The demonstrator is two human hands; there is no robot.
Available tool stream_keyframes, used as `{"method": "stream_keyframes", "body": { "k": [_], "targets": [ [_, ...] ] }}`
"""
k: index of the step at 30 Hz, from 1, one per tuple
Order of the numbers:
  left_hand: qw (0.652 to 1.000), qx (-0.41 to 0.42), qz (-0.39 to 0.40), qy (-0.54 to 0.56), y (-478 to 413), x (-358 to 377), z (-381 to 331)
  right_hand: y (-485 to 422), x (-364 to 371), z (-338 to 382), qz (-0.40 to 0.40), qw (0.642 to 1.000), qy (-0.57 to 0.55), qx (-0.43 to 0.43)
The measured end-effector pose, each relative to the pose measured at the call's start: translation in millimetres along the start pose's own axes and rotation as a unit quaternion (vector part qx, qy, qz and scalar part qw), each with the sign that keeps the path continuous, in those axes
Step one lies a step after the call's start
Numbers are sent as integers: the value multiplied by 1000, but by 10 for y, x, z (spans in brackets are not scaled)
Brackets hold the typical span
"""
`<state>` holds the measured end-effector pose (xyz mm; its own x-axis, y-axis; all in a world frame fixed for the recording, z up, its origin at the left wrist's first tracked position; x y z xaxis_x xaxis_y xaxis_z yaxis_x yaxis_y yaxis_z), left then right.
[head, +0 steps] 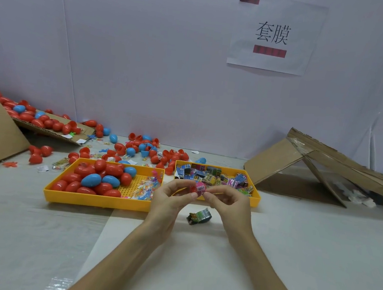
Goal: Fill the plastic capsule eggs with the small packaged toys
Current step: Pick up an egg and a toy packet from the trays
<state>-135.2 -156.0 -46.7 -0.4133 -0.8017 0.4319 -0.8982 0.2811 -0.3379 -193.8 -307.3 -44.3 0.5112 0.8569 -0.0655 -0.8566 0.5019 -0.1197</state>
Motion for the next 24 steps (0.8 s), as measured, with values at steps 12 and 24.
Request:
{"method": "stream_keyframes", "body": {
  "k": [12,24],
  "targets": [
    [999,-19,41,3,-13,-1,-22,-28,36,-48,92,991,-53,79],
    [996,-19,62,53,-4,36,-43,-26,30,-36,110,993,-24,36]
  ]
}}
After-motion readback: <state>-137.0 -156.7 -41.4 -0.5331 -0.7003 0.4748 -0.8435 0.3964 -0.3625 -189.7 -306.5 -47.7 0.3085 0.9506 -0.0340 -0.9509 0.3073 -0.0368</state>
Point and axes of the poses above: each hand's wrist, its own y-axis away from the middle knuckle, its own x-axis out of the palm, z = x × y, the point moved 3 cm from there along -y, towards the middle knuckle, and after that the axes turned 15 degrees about x, right-handed, at the moved point
